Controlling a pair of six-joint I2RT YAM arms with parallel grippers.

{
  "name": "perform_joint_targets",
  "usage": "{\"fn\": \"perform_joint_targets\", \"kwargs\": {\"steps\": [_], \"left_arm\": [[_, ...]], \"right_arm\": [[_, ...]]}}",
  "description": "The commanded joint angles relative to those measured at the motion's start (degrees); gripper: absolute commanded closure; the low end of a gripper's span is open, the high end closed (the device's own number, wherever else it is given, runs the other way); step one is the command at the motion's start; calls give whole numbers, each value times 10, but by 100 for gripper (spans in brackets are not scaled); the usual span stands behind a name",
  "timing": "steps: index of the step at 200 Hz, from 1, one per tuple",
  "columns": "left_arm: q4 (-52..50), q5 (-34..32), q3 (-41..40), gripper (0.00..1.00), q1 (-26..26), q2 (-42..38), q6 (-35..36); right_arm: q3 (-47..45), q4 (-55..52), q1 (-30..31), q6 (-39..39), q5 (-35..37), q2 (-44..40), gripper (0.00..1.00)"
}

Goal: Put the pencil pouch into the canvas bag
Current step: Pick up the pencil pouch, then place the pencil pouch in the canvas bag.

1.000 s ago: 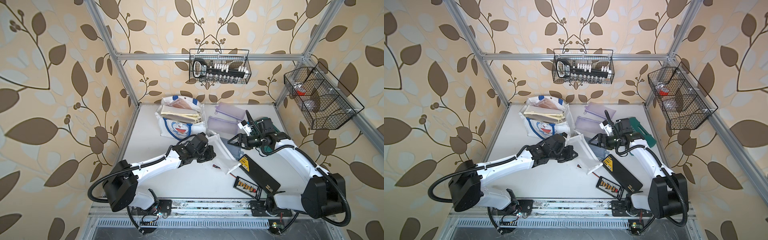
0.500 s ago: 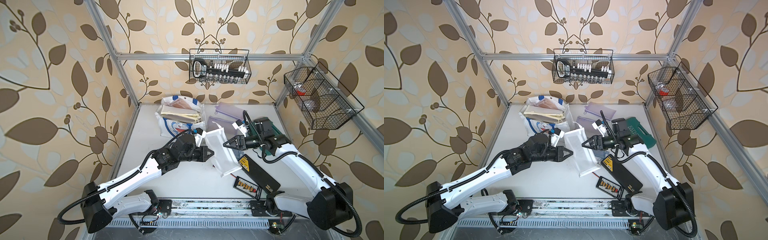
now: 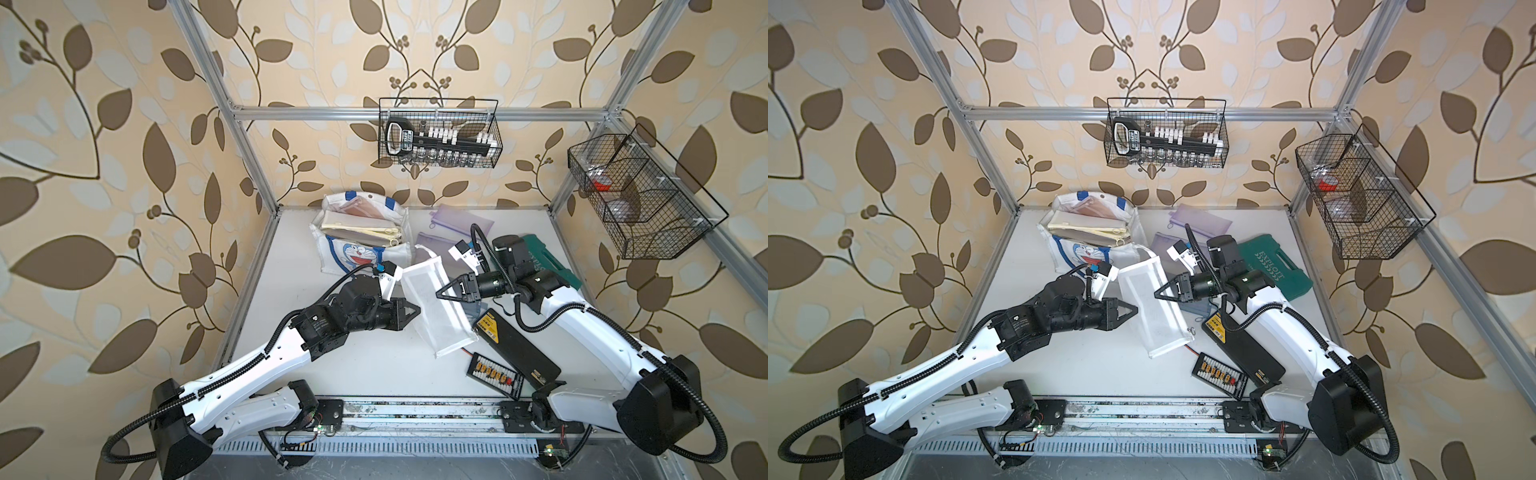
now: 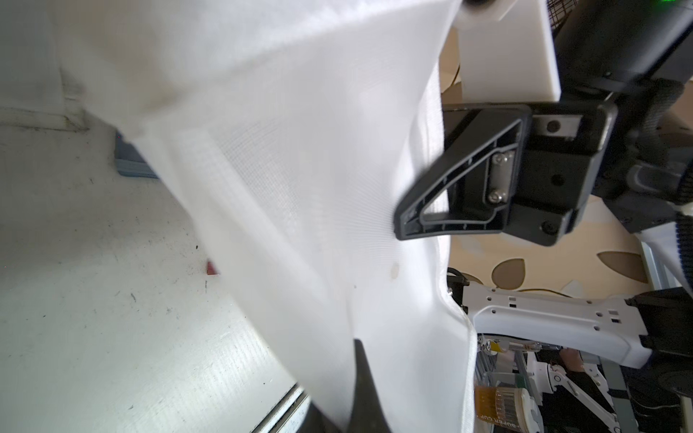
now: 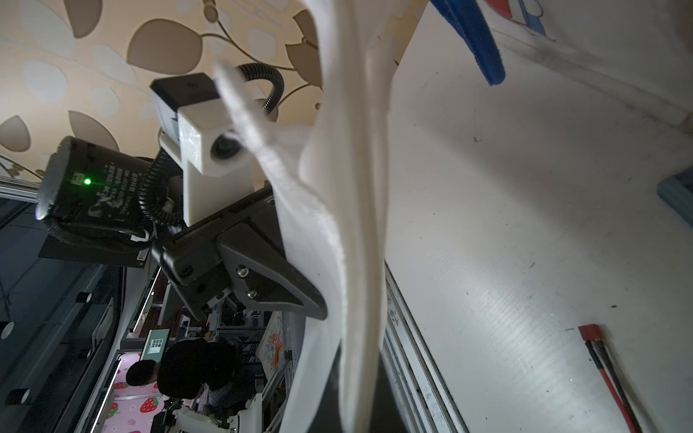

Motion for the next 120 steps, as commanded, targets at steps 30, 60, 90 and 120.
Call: {"fn": "perform_joint_targets", "kwargs": {"steps": [30,60,90,120], "left_arm": [[-54,-61,-10,53,-4,-26,-26],[-133,-112,-19,11,-4,-38,-62],[-179,-116,-61,1,-4,-76,-118],[-225,-124,-100,1,-4,-148,-162]], "right_arm": [[124,-70,11,-81,59,20,100],[268,-159,15,-163,121,74,100],[446,-234,30,-237,213,150,100],[654,-290,61,-293,294,252,100]]}}
